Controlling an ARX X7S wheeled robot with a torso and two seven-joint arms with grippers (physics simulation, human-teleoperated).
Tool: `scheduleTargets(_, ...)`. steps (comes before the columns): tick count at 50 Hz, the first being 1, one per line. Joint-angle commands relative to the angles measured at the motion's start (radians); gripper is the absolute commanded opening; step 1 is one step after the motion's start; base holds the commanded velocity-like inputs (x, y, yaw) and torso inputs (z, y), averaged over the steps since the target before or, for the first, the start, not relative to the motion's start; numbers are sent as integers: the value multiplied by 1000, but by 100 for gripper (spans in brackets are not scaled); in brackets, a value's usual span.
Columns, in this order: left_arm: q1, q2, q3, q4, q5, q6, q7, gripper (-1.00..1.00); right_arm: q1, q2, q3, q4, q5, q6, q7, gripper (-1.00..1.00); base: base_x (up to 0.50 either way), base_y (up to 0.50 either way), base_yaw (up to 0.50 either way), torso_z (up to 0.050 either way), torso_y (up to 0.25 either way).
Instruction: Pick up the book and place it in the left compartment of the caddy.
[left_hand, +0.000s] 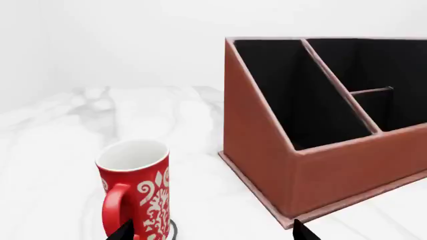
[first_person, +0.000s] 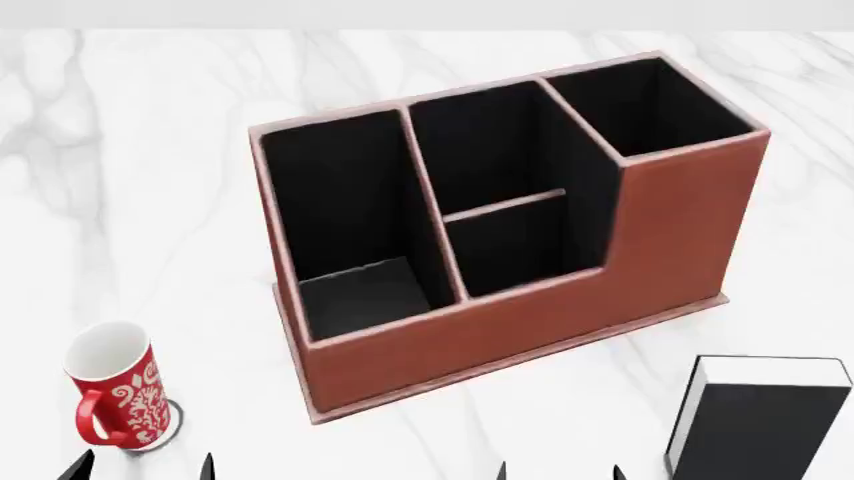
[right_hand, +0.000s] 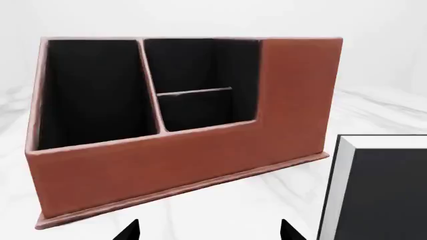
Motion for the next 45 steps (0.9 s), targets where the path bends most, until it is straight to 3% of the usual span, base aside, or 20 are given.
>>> scheduleTargets(1, -5, -15, 20, -13, -13, 4, -19, 100, 1, 17, -17, -4, 27, 10, 10, 100, 0, 0, 0, 0, 0)
scheduleTargets(17, 1, -55, 65, -6, -53, 12, -70, 100, 2, 54, -63, -47, 81, 80, 54, 100, 0, 0, 0, 0, 0)
scheduleTargets(21, -9, -60, 68, -24, -57, 19, -83, 100, 12, 71, -88, -255, 77, 327, 82, 100, 0, 0, 0, 0, 0)
scheduleTargets(24, -7, -64, 77, -30, -54, 28, -90, 100, 96, 105, -109, -481, 80, 594, 73, 100, 0, 0, 0, 0, 0)
scheduleTargets(28, -12, -68, 82, -33, -60, 32, -98, 100, 212, 138, -139, -633, 64, 812, 77, 100, 0, 0, 0, 0, 0)
scheduleTargets(45, -9, -88, 108, -37, -72, 47, -121, 100, 236, 162, -154, -583, 56, 776, 89, 100, 0, 0, 0, 0, 0)
